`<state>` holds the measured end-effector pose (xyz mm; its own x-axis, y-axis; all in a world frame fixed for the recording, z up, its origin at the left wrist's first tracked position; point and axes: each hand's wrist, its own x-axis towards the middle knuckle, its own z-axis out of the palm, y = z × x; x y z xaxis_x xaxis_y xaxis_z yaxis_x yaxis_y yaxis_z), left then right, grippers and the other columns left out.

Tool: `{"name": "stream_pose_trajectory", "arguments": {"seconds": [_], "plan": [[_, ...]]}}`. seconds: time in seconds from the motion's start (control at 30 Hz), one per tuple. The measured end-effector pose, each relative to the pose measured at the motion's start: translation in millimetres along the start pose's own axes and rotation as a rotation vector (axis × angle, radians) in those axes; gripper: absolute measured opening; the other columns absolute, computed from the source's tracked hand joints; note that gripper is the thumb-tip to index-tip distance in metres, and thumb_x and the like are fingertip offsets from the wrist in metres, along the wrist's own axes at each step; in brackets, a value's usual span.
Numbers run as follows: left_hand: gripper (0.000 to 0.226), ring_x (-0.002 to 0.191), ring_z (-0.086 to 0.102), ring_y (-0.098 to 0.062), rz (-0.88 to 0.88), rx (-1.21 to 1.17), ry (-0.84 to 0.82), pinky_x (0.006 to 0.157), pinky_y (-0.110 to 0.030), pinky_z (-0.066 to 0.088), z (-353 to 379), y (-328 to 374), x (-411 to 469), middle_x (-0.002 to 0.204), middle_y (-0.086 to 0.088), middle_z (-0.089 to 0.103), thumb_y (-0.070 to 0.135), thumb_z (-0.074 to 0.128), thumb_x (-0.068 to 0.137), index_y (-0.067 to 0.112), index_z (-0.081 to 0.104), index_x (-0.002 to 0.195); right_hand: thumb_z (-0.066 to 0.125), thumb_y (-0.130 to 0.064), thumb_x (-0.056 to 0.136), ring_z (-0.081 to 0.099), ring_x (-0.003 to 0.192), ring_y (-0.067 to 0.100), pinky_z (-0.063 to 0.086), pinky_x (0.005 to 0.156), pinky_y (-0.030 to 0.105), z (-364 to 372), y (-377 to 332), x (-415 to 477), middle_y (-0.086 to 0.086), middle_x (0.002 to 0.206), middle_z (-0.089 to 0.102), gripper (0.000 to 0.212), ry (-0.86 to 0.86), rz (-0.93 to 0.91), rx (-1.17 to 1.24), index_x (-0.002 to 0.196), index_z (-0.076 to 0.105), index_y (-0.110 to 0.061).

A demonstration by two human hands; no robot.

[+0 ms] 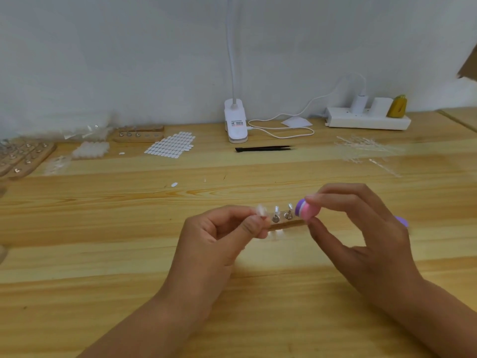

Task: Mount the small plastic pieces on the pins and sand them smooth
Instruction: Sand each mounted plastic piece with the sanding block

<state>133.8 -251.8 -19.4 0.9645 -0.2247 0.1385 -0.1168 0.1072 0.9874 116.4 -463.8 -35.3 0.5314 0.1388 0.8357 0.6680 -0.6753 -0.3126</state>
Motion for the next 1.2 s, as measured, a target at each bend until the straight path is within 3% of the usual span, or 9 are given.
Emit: {"name": "stream_pose_trajectory", "arguments": {"seconds": [0.1, 0.2, 0.27, 0.43, 0.53, 0.67, 0.8, 1.03, 1.2], "plan": [[0.010, 0.081, 0.071, -0.009, 0.077, 0.135, 0.058, 0.069, -0.013, 0.050, -6.4, -0.1, 8.5, 0.087, 0.002, 0.076, 0.028, 0.071, 0.081, 0.023, 0.076, 0.087, 0.065, -0.009, 0.091, 0.063, 0.098, 0.014, 0.046, 0.091, 0.019, 3.1, -2.9, -0.8, 0.003, 0.102, 0.064, 0.024, -0.020, 0.000, 0.015, 0.115, 0.062, -0.014], [0.007, 0.074, 0.054, -0.001, 0.118, 0.390, 0.109, 0.061, -0.011, 0.037, -9.4, -8.5, 17.0, 0.093, 0.012, 0.071, 0.034, 0.069, 0.083, 0.029, 0.074, 0.084, 0.064, -0.010, 0.091, 0.061, 0.097, 0.012, 0.045, 0.090, 0.016, 5.3, -6.3, 0.5, -0.001, 0.103, 0.062, 0.023, -0.034, 0.002, 0.022, 0.114, 0.062, -0.014], [0.006, 0.075, 0.048, -0.004, 0.125, 0.466, 0.096, 0.064, -0.012, 0.034, -8.0, -13.8, 21.8, 0.089, 0.015, 0.068, 0.025, 0.070, 0.086, 0.029, 0.073, 0.084, 0.063, -0.010, 0.091, 0.061, 0.095, 0.013, 0.046, 0.090, 0.016, 6.6, -8.1, 0.8, -0.002, 0.103, 0.061, 0.022, -0.041, -0.011, 0.015, 0.113, 0.062, -0.014], [0.012, 0.069, 0.045, -0.005, 0.086, 0.542, 0.089, 0.076, -0.038, 0.045, -2.2, -22.4, 31.4, 0.076, 0.024, 0.063, 0.020, 0.072, 0.085, 0.031, 0.072, 0.080, 0.062, -0.010, 0.091, 0.063, 0.093, 0.017, 0.051, 0.087, 0.023, 7.8, -9.9, -0.9, 0.001, 0.101, 0.064, 0.019, -0.065, -0.027, 0.002, 0.110, 0.066, -0.011], [0.011, 0.062, 0.044, 0.001, 0.052, 0.582, 0.065, 0.091, -0.055, 0.042, -2.9, -24.0, 32.7, 0.074, 0.023, 0.063, 0.022, 0.076, 0.081, 0.031, 0.071, 0.078, 0.063, -0.010, 0.091, 0.064, 0.094, 0.018, 0.052, 0.085, 0.027, 7.7, -8.7, -2.5, 0.004, 0.100, 0.066, 0.018, -0.078, -0.034, -0.017, 0.107, 0.070, -0.007], [0.006, 0.075, 0.040, -0.002, 0.082, 0.729, 0.073, 0.090, -0.049, 0.042, -8.0, -25.1, 33.4, 0.084, 0.015, 0.062, 0.032, 0.074, 0.081, 0.036, 0.070, 0.082, 0.064, -0.011, 0.091, 0.063, 0.098, 0.016, 0.051, 0.088, 0.023, 7.0, -7.2, -3.9, 0.003, 0.103, 0.065, 0.024, -0.097, -0.034, -0.008, 0.114, 0.063, -0.015], [0.011, 0.079, 0.042, 0.001, 0.083, 0.785, 0.066, 0.088, -0.042, 0.043, -8.8, -24.8, 32.7, 0.085, 0.018, 0.060, 0.042, 0.073, 0.075, 0.046, 0.063, 0.080, 0.064, -0.010, 0.090, 0.064, 0.094, 0.018, 0.051, 0.088, 0.022, 7.4, -6.4, -3.8, 0.004, 0.101, 0.066, 0.020, -0.087, -0.025, -0.033, 0.109, 0.070, -0.007], [0.020, 0.084, 0.043, 0.006, 0.158, 0.995, 0.042, 0.077, -0.025, 0.020, -13.0, -18.8, 31.8, 0.083, 0.023, 0.059, 0.039, 0.075, 0.074, 0.047, 0.058, 0.080, 0.068, -0.006, 0.085, 0.061, 0.093, 0.012, 0.044, 0.090, 0.014, 3.1, 0.1, -3.0, -0.003, 0.098, 0.063, 0.021, -0.101, 0.165, -0.083, 0.106, 0.070, -0.007], [0.019, 0.086, 0.049, 0.000, 0.093, 0.943, -0.040, 0.086, -0.033, 0.036, -28.1, -8.3, 28.3, 0.080, 0.019, 0.061, 0.037, 0.077, 0.066, 0.042, 0.058, 0.068, 0.068, -0.007, 0.084, 0.060, 0.095, 0.007, 0.042, 0.087, 0.012, -0.2, -1.5, -3.7, -0.005, 0.098, 0.063, 0.020, -0.148, 0.202, -0.066, 0.104, 0.069, -0.011]]}}
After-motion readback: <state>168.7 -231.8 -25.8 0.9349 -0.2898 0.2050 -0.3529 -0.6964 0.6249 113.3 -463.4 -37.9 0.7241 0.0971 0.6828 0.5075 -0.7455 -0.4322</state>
